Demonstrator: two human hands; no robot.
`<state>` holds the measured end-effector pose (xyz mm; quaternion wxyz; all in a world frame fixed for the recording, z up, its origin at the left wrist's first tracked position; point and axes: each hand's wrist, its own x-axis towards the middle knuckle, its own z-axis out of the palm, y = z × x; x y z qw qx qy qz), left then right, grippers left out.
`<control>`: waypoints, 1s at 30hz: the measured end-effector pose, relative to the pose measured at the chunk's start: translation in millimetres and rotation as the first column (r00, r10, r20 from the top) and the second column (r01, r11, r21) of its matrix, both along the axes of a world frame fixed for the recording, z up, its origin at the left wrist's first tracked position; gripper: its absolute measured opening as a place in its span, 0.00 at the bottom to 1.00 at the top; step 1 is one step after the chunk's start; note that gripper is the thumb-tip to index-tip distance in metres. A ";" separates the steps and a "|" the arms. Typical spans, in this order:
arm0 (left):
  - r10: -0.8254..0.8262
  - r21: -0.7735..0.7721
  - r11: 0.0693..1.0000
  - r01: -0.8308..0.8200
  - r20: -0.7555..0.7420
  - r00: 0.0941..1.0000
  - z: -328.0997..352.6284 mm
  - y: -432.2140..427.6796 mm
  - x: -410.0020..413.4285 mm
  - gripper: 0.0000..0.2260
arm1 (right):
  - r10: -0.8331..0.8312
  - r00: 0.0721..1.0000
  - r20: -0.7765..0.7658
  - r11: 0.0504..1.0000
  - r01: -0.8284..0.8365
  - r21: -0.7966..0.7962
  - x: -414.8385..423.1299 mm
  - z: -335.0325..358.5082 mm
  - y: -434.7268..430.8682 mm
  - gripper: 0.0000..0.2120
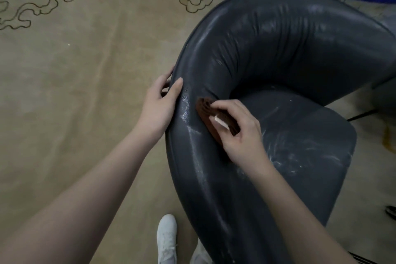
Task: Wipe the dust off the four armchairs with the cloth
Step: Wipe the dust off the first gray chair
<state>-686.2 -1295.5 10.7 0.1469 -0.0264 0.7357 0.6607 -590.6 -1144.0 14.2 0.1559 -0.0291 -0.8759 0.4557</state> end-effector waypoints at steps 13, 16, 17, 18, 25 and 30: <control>0.033 0.161 0.986 -0.046 0.085 0.996 -5.6 -25.6 36.4 0.16 | 0.192 0.977 0.098 0.977 -0.200 0.080 14.9 18.8 -19.7 0.21; 0.019 0.168 0.985 -0.034 0.091 0.996 -5.5 -26.9 39.5 0.16 | 0.169 0.981 0.093 0.984 -0.174 0.047 7.2 23.7 -14.3 0.22; 0.016 0.165 0.986 -0.031 0.091 0.996 -5.8 -27.2 40.0 0.16 | 0.157 0.987 0.045 0.984 -0.160 0.082 -0.4 24.2 -12.2 0.19; 0.016 0.167 0.985 -0.031 0.090 0.996 -6.3 -27.3 40.2 0.16 | 0.154 0.988 0.005 0.981 -0.153 0.116 -9.5 24.1 -11.9 0.16; -0.030 0.269 0.963 -0.012 0.152 0.988 -7.6 -34.6 39.7 0.18 | 0.376 0.925 0.061 0.861 -0.373 0.344 -10.6 19.0 -20.8 0.18; -0.079 0.300 0.954 0.026 0.167 0.983 -12.3 -42.4 38.4 0.18 | 0.505 0.857 0.106 0.793 -0.509 0.334 -0.3 28.7 -11.2 0.18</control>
